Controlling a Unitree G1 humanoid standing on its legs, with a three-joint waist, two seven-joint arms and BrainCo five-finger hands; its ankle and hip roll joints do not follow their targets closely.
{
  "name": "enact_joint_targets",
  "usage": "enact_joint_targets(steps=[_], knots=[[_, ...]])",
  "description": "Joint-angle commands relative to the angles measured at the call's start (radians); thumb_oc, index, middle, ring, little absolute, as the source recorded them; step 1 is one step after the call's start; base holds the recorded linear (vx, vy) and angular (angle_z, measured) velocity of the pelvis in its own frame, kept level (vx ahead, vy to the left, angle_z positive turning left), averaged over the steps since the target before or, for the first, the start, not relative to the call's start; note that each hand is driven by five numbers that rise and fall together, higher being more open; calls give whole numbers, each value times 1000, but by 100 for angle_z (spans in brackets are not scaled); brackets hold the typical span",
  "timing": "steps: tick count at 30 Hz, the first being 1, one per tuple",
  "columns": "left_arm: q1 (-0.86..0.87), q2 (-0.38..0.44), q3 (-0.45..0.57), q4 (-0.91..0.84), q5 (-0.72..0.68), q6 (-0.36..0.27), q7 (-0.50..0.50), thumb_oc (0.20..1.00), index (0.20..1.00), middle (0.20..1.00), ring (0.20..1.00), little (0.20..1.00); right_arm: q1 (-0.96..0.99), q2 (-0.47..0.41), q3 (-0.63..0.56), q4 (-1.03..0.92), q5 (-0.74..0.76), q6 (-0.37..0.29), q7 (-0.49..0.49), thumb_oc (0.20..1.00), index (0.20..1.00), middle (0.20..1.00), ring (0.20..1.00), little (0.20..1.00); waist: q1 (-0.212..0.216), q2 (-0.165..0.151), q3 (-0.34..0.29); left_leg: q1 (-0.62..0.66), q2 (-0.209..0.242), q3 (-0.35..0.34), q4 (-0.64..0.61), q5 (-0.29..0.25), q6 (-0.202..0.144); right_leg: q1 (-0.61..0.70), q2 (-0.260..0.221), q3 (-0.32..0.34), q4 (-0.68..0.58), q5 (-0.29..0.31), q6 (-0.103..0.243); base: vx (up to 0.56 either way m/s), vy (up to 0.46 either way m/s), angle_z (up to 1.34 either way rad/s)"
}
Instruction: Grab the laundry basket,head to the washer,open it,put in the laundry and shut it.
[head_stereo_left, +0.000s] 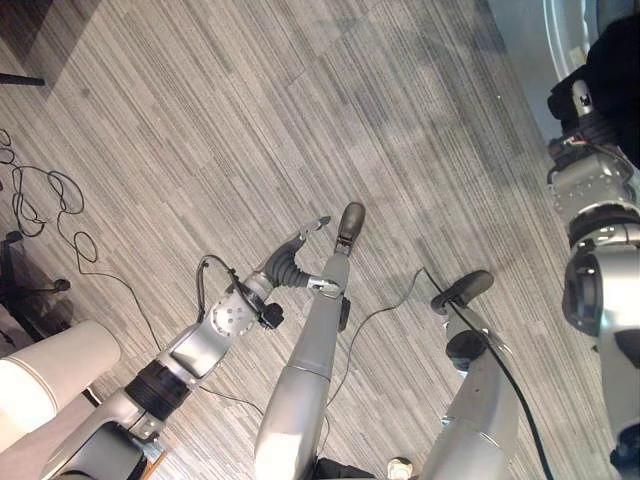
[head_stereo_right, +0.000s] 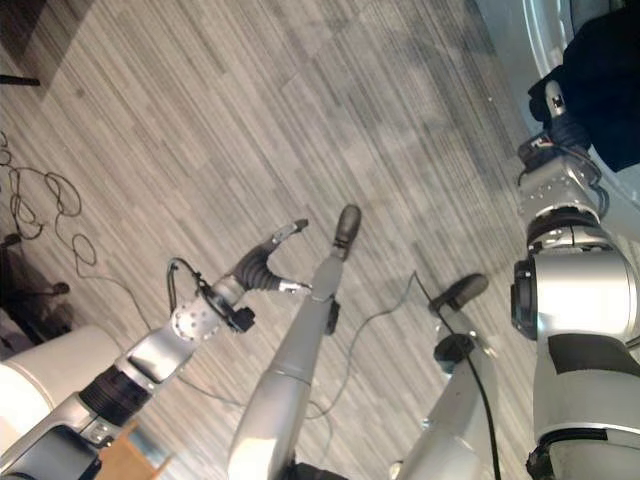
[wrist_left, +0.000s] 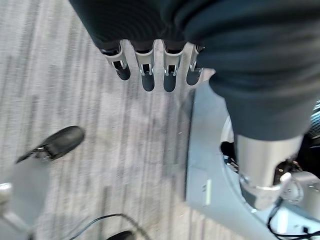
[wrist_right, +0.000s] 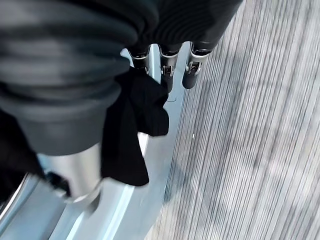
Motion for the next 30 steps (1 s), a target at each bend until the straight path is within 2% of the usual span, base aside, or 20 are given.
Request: enact_joint_targets(steps=[1,5,7,9,11,12,15,16,18,19,21,22,25,26,30], knots=[[49,-25,-27,-31,-18,-35,17,1000,1000,1000,1000,1000,34,-88,64,-34,47,-53,-21,200,200,200,200,200,12,33,-32,-49,-11,61,74,-149,20,32,46,48,-90,-19,73,0,0,0],[68,-8,-13,-25,21,-28,26,1000,1000,1000,1000,1000,16,-122,95,-72,64,-66,-10,200,200,200,200,200,-3,14,-33,-39,-1,69,73,-150,16,42,54,52,-104,-8,72,-12,34,3],[85,-3,2,-7,40,-25,34,1000,1000,1000,1000,1000,23,-150,145,-159,57,-88,-7,200,200,200,200,200,-35,-15,-33,-16,10,84,69,-152,13,64,69,59,-135,8,70,-25,61,-2],[104,-6,15,15,54,-23,37,1000,1000,1000,1000,1000,89,-185,133,-347,71,-175,-32,253,253,253,253,253,-89,-49,-38,22,19,96,61,-157,13,98,85,66,-172,25,68,-23,46,-9],[114,-2,10,21,38,-27,35,1000,1000,1000,1000,1000,112,-210,96,-412,64,-233,-68,278,278,278,278,278,-108,-62,-45,49,20,96,54,-157,10,126,95,62,-196,31,70,-14,-21,-27],[115,7,-1,22,14,-34,35,1000,1000,1000,1000,1000,105,-226,82,-416,41,-253,-100,341,341,341,341,341,-110,-66,-48,68,20,95,43,-153,7,149,101,58,-216,35,71,-15,-40,-29],[111,31,-17,12,-62,-51,43,1000,1000,1000,1000,1000,-17,-271,130,-332,-63,-240,-195,457,457,457,457,457,-102,-58,-52,95,24,96,21,-140,7,168,101,55,-236,45,76,-16,-18,-14],[107,31,-16,1,-76,-53,53,1000,1000,1000,1000,1000,-66,-266,140,-303,-61,-243,-218,338,338,338,338,338,-98,-49,-50,91,24,100,22,-142,9,158,99,59,-233,47,77,0,0,0],[106,26,-13,-6,-85,-49,64,1000,1000,1000,1000,1000,-91,-246,144,-277,-63,-236,-232,445,445,445,445,445,-89,-38,-49,87,23,106,27,-146,15,145,97,71,-227,48,77,-18,42,-1],[105,23,-10,-4,-82,-49,63,1000,1000,1000,1000,1000,-88,-229,151,-254,-55,-215,-220,1000,1000,1000,1000,1000,-85,-33,-46,83,24,109,36,-149,19,134,98,81,-222,49,75,-12,34,-2],[109,19,-6,3,-78,-50,61,1000,1000,1000,1000,1000,-87,-211,163,-227,-39,-189,-188,1000,1000,1000,1000,1000,-82,-35,-48,74,27,117,48,-156,22,120,98,92,-215,49,73,-3,16,-1],[106,12,-8,19,-72,-48,55,1000,1000,1000,1000,1000,-64,-162,193,-180,-46,-128,-132,1000,1000,1000,1000,1000,-80,-37,-44,68,30,121,56,-158,26,115,97,99,-213,51,70,0,0,0],[102,0,-5,35,-62,-47,46,1000,1000,1000,1000,1000,-38,-109,190,-164,-23,-106,-82,1000,1000,1000,1000,1000,-86,-40,-45,66,29,123,58,-161,27,113,99,103,-216,52,67,1,2,-11],[103,-11,-2,31,-58,-44,40,1000,1000,1000,1000,1000,16,-51,126,-187,66,-129,-49,1000,1000,1000,1000,1000,-89,-37,-46,68,25,124,55,-162,27,121,101,102,-227,54,67,1,21,-8],[120,-15,15,33,-33,-38,29,1000,1000,1000,1000,1000,109,17,-3,-291,243,-210,23,1000,1000,1000,1000,1000,-81,-28,-49,80,16,125,49,-166,27,144,101,96,-243,58,73,-2,32,-3]])
